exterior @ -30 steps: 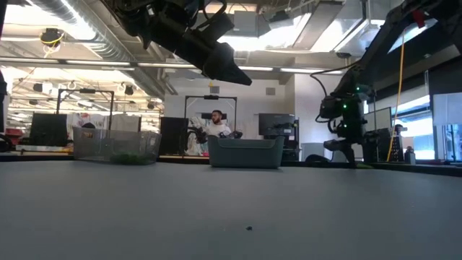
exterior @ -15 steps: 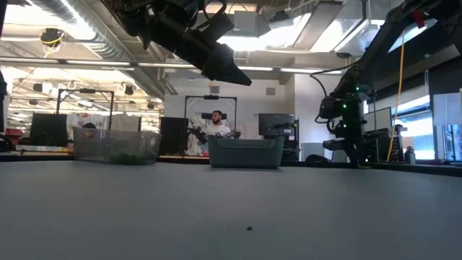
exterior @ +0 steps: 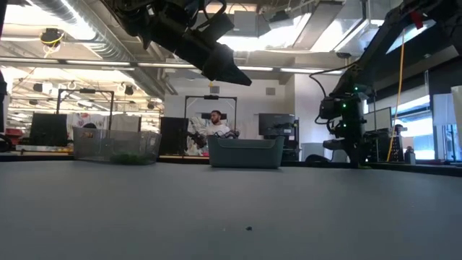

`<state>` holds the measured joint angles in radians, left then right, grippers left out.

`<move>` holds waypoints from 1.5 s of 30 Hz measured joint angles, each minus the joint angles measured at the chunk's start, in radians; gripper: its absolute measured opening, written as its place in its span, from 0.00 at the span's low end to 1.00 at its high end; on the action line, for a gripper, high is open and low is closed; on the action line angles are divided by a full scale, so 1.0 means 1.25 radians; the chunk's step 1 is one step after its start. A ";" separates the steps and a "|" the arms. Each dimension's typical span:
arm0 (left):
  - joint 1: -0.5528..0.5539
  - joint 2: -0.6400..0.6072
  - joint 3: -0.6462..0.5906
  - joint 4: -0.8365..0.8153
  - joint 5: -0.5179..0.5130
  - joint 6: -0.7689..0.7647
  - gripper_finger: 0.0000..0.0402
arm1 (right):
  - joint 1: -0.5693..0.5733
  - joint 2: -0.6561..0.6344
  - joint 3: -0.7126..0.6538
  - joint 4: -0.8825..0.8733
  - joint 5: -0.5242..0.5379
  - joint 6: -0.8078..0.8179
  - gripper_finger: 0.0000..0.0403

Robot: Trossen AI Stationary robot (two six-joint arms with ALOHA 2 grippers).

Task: Sort produce into baskets
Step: Put the green chili pepper into the white bin

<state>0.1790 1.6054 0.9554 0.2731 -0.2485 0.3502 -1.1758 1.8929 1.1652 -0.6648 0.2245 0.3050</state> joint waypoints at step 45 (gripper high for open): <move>-0.020 0.000 0.000 -0.004 0.000 -0.010 0.39 | 0.171 -0.065 -0.072 -0.002 -0.057 -0.018 0.16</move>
<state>0.1539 1.6054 0.9554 0.2684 -0.2489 0.3382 -0.9622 1.8122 1.0756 -0.6675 0.1532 0.2825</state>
